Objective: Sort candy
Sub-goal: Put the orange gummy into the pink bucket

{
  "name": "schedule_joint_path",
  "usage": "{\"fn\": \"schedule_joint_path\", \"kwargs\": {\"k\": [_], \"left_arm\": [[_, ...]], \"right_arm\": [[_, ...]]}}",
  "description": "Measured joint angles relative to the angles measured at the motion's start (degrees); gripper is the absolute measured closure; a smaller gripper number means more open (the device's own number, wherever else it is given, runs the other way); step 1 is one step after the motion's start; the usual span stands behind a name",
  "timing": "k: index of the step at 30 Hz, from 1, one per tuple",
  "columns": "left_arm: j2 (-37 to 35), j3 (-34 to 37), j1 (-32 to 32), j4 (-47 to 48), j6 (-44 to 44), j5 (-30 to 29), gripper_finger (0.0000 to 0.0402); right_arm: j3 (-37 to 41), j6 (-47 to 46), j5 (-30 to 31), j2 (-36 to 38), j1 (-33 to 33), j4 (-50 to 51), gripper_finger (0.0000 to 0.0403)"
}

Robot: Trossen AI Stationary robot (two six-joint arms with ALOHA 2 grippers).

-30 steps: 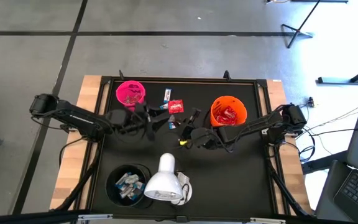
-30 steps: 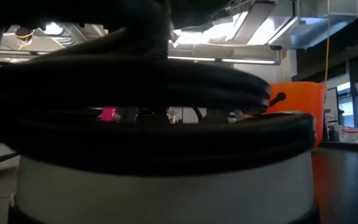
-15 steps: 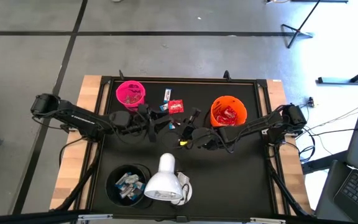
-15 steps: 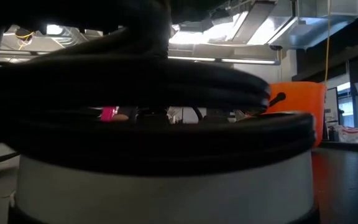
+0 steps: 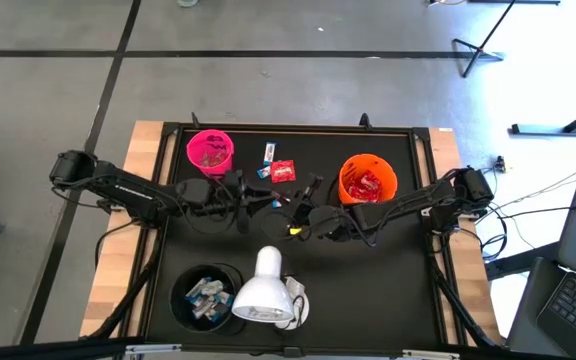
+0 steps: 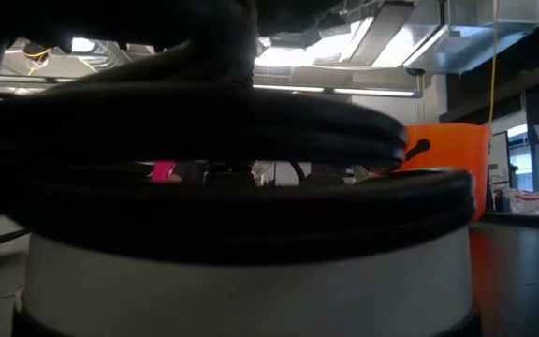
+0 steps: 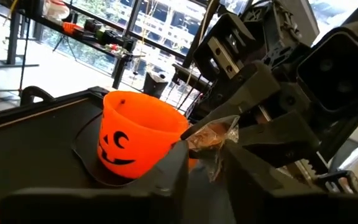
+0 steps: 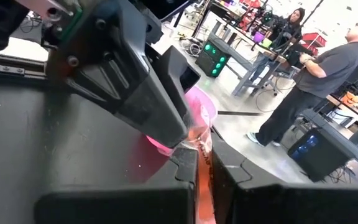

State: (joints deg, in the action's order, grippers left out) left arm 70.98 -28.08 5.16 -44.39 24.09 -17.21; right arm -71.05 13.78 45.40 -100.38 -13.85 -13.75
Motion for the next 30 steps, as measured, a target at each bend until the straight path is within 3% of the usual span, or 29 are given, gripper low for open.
{"fn": "schedule_joint_path", "kwargs": {"k": [5, 10, 13, 17, 24, 30], "left_arm": [[0.0, 0.0, 0.5, 0.1, -2.7, -0.4, 0.0386], [0.0, 0.0, 0.5, 0.2, -4.1, -0.4, 0.0400], [0.1, 0.0, 0.5, 0.2, -5.2, -0.1, 0.0401], [-0.3, 0.0, 0.6, -0.7, -6.7, -0.1, 0.0401], [-3.0, 0.0, -0.9, -0.1, -9.0, -0.9, 0.0401], [-8.9, 0.0, -3.0, 4.9, -10.8, -1.3, 0.0401]], "right_arm": [[0.0, 0.0, 0.1, 0.0, -0.1, 1.3, 0.0384], [-0.1, 1.8, 0.1, 0.0, -0.1, 2.2, 0.0379], [-0.1, 3.3, 0.3, 0.0, -0.6, 3.5, 0.0352], [0.0, 4.7, 2.5, 0.0, -1.9, 4.9, 0.0285], [0.0, 8.1, 15.2, 0.0, -6.1, 5.3, 0.0170], [0.0, 11.8, 28.3, 0.0, -11.7, 6.3, 0.0126]]}}
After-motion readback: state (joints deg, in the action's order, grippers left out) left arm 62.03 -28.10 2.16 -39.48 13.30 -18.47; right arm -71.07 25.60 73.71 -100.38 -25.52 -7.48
